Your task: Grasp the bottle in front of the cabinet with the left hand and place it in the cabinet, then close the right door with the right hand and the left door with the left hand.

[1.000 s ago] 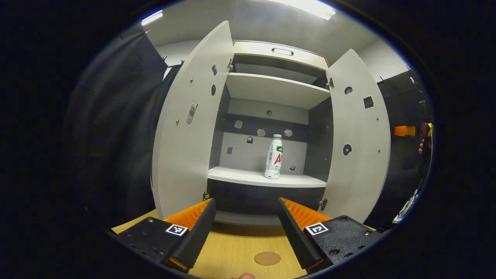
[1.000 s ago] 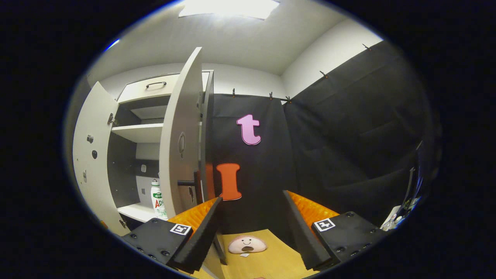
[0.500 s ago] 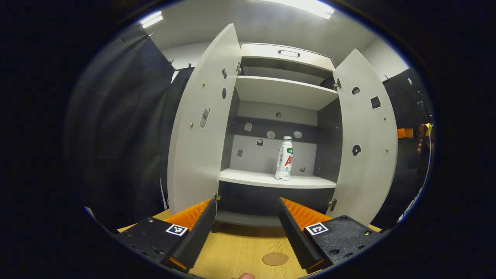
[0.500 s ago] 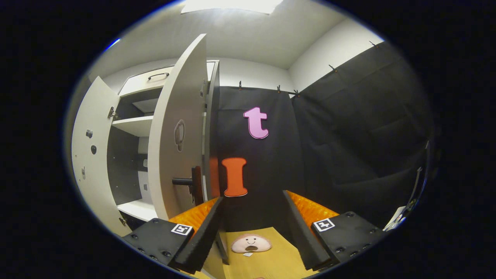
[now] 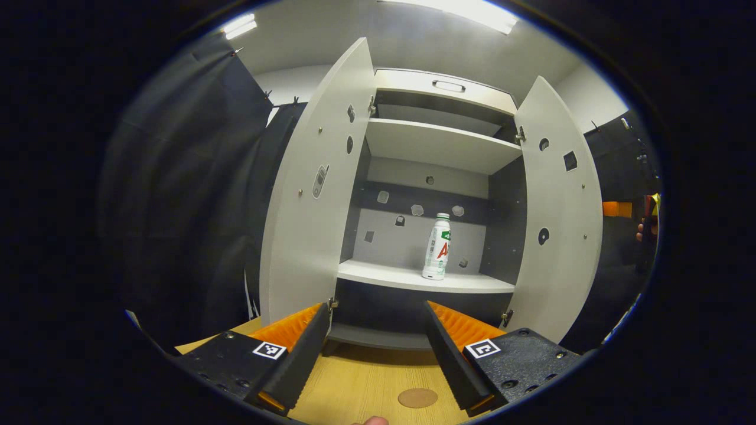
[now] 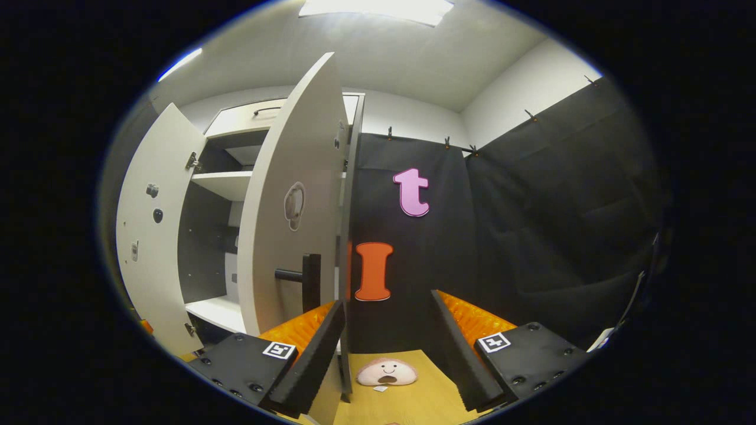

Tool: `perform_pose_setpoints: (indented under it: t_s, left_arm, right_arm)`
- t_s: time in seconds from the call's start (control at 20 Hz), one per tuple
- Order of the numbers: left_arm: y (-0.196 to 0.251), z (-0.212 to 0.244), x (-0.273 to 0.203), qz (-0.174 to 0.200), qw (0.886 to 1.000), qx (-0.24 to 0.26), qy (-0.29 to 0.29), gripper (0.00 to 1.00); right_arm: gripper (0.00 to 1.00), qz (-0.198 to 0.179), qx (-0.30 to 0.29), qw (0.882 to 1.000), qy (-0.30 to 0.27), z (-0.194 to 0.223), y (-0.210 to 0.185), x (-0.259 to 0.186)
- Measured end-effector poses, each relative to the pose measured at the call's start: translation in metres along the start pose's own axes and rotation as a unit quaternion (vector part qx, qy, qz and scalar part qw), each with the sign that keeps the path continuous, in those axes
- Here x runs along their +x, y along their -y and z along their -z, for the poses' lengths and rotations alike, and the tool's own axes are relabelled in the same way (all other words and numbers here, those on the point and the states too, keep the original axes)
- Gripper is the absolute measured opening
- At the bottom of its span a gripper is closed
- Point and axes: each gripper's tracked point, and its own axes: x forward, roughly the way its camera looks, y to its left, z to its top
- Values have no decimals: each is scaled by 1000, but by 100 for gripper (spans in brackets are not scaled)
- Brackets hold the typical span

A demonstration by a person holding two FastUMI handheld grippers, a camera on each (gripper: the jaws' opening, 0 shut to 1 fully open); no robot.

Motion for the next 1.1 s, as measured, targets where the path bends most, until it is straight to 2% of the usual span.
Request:
perform_pose_setpoints:
  t_s: [0.3,0.35,0.4,0.45,0.5,0.55,0.85,0.9,0.95,1.1]
  left_arm:
    - [-10,-3,-4,-7,1000,7,2,95]
    - [-13,-4,-5,-10,1000,8,3,95]
    - [-16,-6,-5,-13,1000,9,4,95]
    - [-17,-7,-5,-15,1000,10,6,95]
    - [-19,-8,-6,-16,1000,11,7,92]
    - [-20,-9,-6,-16,1000,12,9,95]
    - [-24,-9,-9,-19,1000,3,7,95]
    - [-26,-10,-10,-20,1000,2,7,95]
    - [-29,-11,-11,-23,1000,2,9,95]
    - [-43,-16,-16,-39,999,3,14,95]
  right_arm:
    - [95,-45,1,999,1,-1,-42,3]
    - [94,-51,5,999,0,-1,-47,4]
    - [86,-57,8,998,-1,1,-52,4]
    - [92,-62,12,998,-2,1,-57,6]
    - [92,-67,15,998,-3,1,-62,7]
    - [92,-72,17,997,-3,1,-67,8]
    - [92,-94,22,995,-5,3,-99,16]
    - [86,-97,27,995,-3,0,-104,17]
    - [95,-106,33,994,-2,-2,-111,17]
    - [96,-129,39,991,-8,0,-132,15]
